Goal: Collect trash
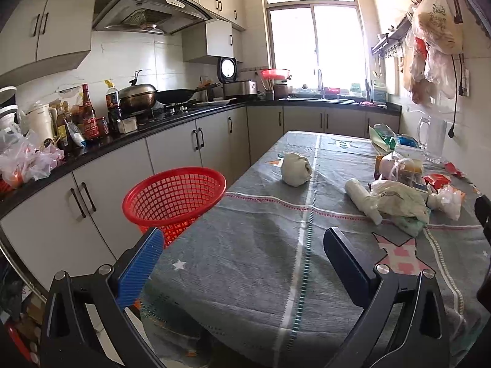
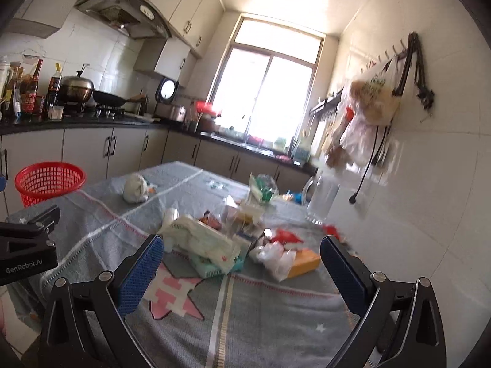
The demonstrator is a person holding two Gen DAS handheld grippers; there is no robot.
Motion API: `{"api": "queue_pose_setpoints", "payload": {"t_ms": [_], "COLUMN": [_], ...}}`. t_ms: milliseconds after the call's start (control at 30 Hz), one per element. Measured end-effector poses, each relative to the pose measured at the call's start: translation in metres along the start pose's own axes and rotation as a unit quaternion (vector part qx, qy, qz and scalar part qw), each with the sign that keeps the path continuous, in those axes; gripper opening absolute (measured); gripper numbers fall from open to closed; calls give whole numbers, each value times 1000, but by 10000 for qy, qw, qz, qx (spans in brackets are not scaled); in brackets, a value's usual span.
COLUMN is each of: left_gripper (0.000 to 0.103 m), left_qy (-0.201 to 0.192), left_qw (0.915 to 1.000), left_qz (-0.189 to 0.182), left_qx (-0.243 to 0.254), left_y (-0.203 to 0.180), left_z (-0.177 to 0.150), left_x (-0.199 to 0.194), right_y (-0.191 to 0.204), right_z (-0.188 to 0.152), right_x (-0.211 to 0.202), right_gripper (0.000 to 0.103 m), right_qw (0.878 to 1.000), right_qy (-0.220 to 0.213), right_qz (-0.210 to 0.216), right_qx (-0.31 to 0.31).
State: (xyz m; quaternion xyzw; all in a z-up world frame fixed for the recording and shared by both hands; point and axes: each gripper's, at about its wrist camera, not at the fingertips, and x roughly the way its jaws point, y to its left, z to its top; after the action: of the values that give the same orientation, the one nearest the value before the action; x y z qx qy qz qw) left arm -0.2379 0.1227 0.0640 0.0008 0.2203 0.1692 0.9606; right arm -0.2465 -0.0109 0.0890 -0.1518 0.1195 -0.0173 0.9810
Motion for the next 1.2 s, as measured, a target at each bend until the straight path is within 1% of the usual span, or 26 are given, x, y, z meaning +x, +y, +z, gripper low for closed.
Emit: {"api": "queue_pose_setpoints", "payload": {"t_ms": [300,567,767,867,1033,1200], "left_gripper": [103,103,103,103,103,103], "left_qy": [-44,31,32,46,57,98], "left_qw": [10000,9999,9999,9999,9999,9998], "left_qz": [0,-45,-54,-62,-76,-98], "left_qx": [38,100,116,133,142,151], "left_y": [-1,-6,-7,-9,-9,-9], "left_z": [-1,-2,-4,-4,-4,-6], "left_x": [-3,0,-1,0,0,1], "right_y": [5,3,-10,-18,-16,-24], "right_z": [5,5,2,2,2,3], "right_x": [-5,1,10,9,8,8], "right_gripper": [103,103,103,103,103,103], "right_qw": [9999,10000,9986,9973,9971,9928], "right_qy": [-133,33,259,246,236,246], "right_qz": [-7,83,235,277,285,606], "right_qx": [-100,26,402,641,660,1001]}}
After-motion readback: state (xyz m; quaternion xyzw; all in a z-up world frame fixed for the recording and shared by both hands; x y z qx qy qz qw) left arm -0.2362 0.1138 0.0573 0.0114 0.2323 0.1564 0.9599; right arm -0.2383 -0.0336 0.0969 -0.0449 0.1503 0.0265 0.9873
